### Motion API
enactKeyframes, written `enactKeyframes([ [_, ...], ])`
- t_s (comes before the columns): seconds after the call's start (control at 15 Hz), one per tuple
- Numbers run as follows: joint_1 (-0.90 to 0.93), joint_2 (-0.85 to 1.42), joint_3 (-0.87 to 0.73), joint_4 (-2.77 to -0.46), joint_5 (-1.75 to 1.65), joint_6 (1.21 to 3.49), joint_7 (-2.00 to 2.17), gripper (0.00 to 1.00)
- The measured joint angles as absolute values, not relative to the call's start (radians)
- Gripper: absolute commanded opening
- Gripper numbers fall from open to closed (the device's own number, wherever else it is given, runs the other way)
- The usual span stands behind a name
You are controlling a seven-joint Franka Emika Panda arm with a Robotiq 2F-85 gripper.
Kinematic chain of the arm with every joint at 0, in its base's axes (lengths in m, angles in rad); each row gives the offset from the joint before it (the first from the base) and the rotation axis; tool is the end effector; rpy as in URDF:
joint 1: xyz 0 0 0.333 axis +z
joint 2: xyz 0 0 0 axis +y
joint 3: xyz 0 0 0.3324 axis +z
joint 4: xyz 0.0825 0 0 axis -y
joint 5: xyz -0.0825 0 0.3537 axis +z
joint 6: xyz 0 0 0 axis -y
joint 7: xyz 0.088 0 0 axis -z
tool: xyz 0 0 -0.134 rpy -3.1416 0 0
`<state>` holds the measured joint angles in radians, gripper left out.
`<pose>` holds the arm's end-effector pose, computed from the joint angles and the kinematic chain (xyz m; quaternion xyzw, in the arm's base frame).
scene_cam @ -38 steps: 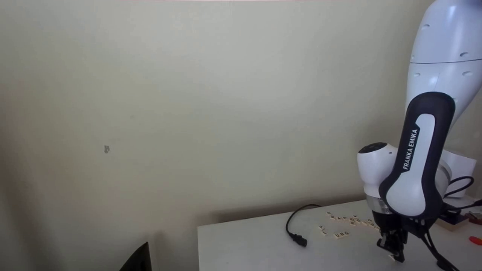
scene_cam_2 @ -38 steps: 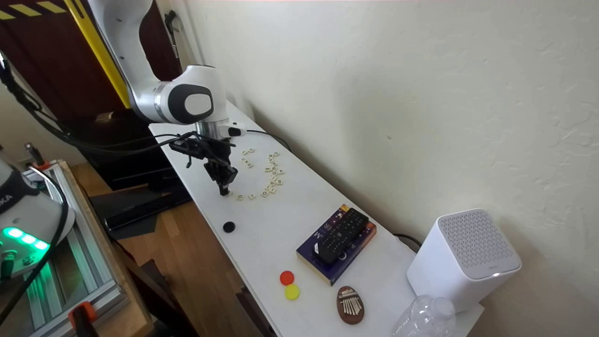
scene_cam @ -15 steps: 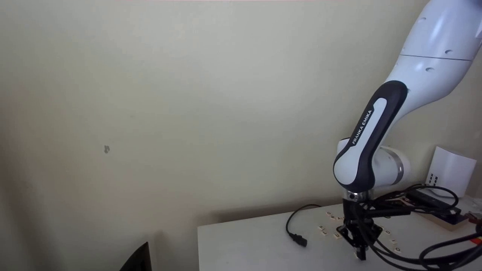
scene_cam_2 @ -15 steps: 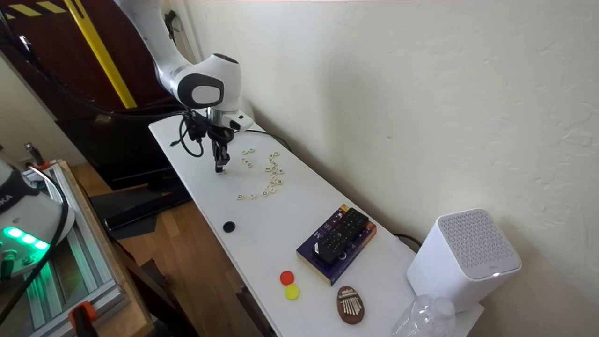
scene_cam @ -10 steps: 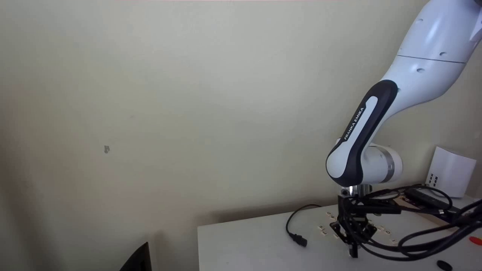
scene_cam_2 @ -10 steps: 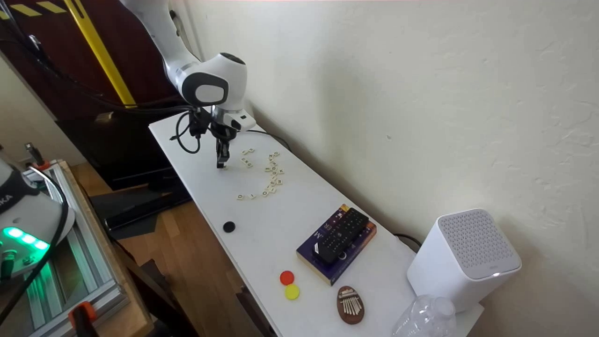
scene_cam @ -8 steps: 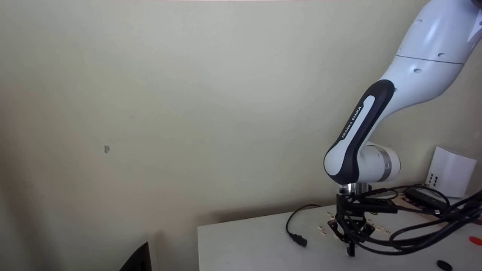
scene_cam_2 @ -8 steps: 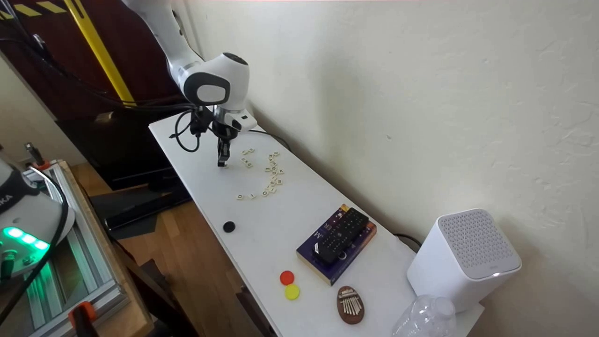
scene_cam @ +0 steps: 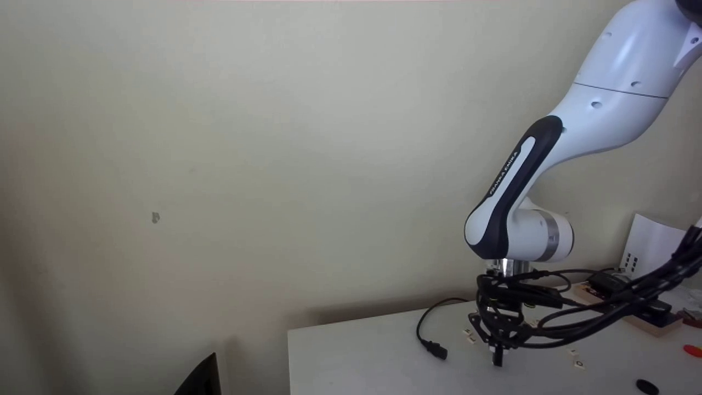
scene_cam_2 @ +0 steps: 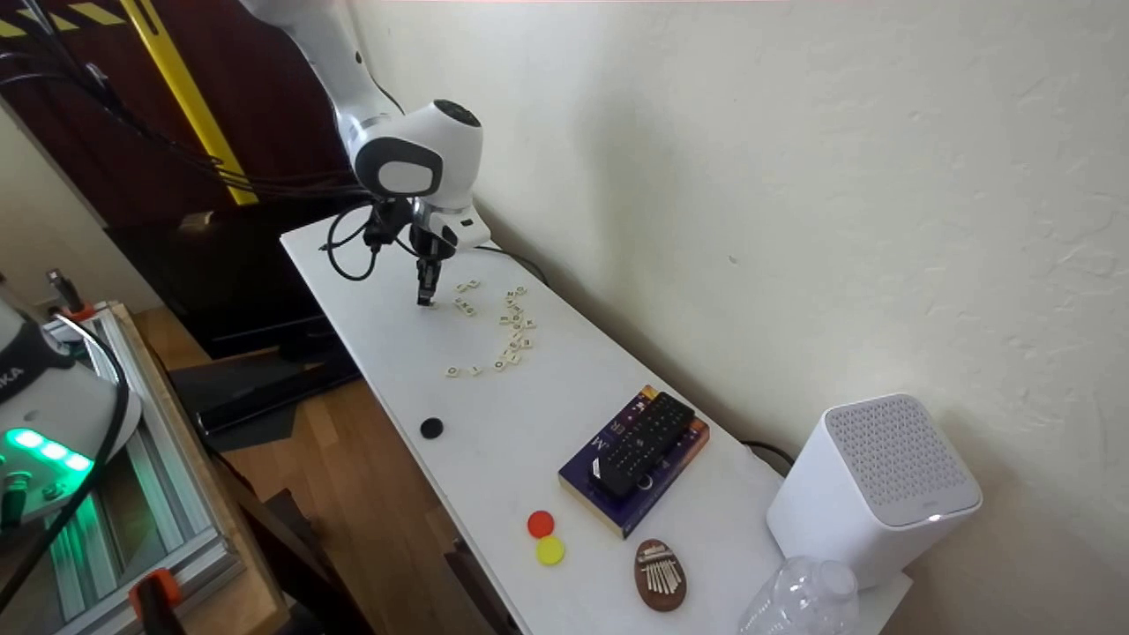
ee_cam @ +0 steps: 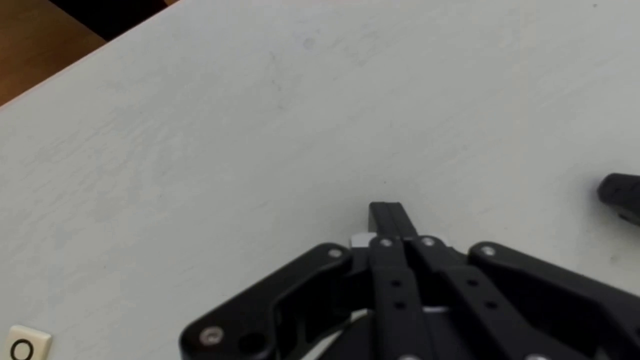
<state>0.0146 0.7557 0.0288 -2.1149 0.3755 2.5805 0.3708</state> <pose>0.5075 0.0226 0.0461 -0.9295 0.3290 0.1578 0.0543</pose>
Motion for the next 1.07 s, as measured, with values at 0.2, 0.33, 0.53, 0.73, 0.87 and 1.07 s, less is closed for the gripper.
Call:
enactKeyframes([
  [0.2, 0.003, 0.763, 0.039, -2.100, 0.416, 2.581, 0.379, 0.00],
  [0.33, -0.002, 0.768, 0.043, -2.090, 0.436, 2.581, 0.387, 0.00],
  [0.53, -0.009, 0.774, 0.048, -2.078, 0.462, 2.581, 0.403, 0.00],
  [0.73, -0.013, 0.779, 0.052, -2.068, 0.483, 2.581, 0.412, 0.00],
  [0.87, -0.014, 0.782, 0.053, -2.060, 0.495, 2.581, 0.417, 0.00],
  [1.07, -0.015, 0.786, 0.054, -2.053, 0.512, 2.580, 0.433, 0.00],
])
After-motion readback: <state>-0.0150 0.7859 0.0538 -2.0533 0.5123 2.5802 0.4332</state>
